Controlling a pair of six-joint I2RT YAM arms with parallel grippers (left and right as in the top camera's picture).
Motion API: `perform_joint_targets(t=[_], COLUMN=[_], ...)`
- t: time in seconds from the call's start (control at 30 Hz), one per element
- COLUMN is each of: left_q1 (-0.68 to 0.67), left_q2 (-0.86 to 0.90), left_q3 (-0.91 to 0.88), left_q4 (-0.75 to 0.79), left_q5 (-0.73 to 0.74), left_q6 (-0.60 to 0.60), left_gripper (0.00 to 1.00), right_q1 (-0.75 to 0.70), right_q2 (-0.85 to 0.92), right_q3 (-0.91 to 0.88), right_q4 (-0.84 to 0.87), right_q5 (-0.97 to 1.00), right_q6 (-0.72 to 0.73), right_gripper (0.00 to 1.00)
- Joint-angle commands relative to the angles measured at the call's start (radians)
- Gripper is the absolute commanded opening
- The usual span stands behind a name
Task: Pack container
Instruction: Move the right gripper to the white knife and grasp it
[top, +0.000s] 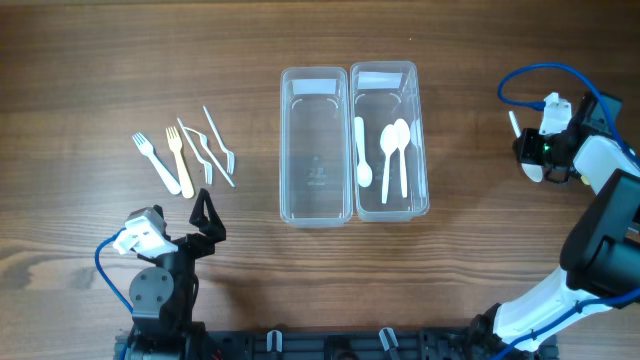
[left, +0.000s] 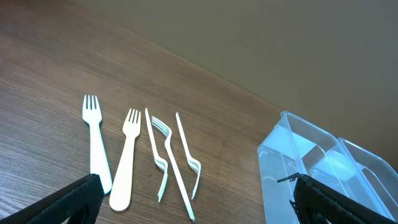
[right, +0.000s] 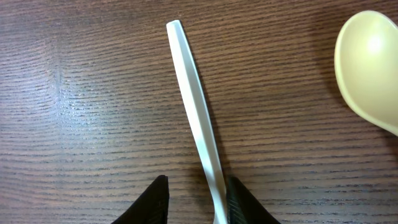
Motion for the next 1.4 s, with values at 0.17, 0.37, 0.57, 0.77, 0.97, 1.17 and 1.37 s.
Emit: perform_joint_targets(t=[0.17, 0.37, 0.57, 0.77, 0.97, 1.17, 1.37], left_q1=[0.009, 0.009, 0.009, 0.009, 0.009, 0.009, 0.009], left_q2=[-0.005, -0.005, -0.005, -0.005, -0.005, -0.005, -0.005], left_q3=[-0.005, -0.005, -0.005, -0.005, -0.005, -0.005, -0.005], left_q4=[0.003, 0.003, 0.003, 0.003, 0.003, 0.003, 0.003], left_q5=[0.008, 0.009, 0.009, 0.009, 0.009, 0.008, 0.009], left_q6=[0.02, 0.02, 0.02, 0.02, 0.02, 0.02, 0.02], left_gripper=[1.0, 1.0, 1.0, 1.0, 1.0, 1.0, 1.0], right_q1=[0.016, 0.035, 0.035, 0.04, 0.042, 0.042, 0.044], right_q2=[0.021, 0.021, 0.021, 0.02, 0.011, -0.039, -0.071], right_q3=[-0.01, -0.01, -0.01, -0.009, 0.004, 0.011, 0.011], right_q4=[-0.031, -0.032, -0.027, 0.016, 0.032, 0.005, 0.002], right_q5=[0.073, 0.099, 0.08, 0.028, -0.158, -0.259, -0.609], right_q6=[-0.095, -0.117, -0.056, 0.072, 0.127, 0.154, 0.154], right_gripper=[0.46, 0.4, 0.06, 0.04, 0.04, 0.04, 0.04])
